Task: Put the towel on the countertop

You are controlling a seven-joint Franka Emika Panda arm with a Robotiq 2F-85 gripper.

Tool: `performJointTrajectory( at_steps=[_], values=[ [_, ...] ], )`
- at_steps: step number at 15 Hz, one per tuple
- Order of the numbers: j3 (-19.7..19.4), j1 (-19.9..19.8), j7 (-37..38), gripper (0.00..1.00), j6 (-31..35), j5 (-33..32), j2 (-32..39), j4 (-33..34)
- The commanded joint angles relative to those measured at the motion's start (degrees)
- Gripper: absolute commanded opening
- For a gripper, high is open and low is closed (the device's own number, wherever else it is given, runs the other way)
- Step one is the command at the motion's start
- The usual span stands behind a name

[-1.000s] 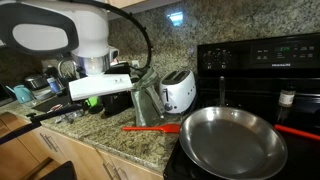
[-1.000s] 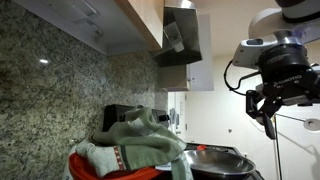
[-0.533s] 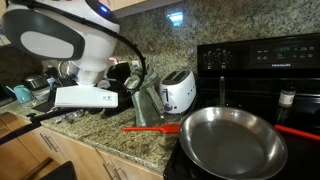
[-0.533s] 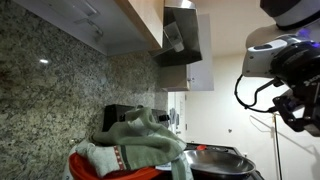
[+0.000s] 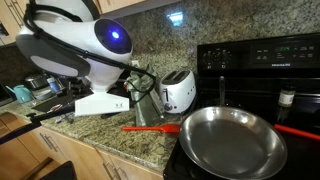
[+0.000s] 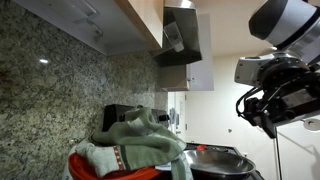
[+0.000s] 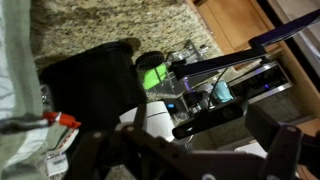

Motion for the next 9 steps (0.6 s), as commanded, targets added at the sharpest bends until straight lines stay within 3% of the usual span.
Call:
performJointTrajectory(
  at_steps=[1,9],
  values=[
    [3.29,-2.11,-12.83,1.00,7.72,8.67,1.78,-1.01],
    [8.01,-2.57,-37.48,1.00,20.71,27.21,7.18,-0.13]
  ],
)
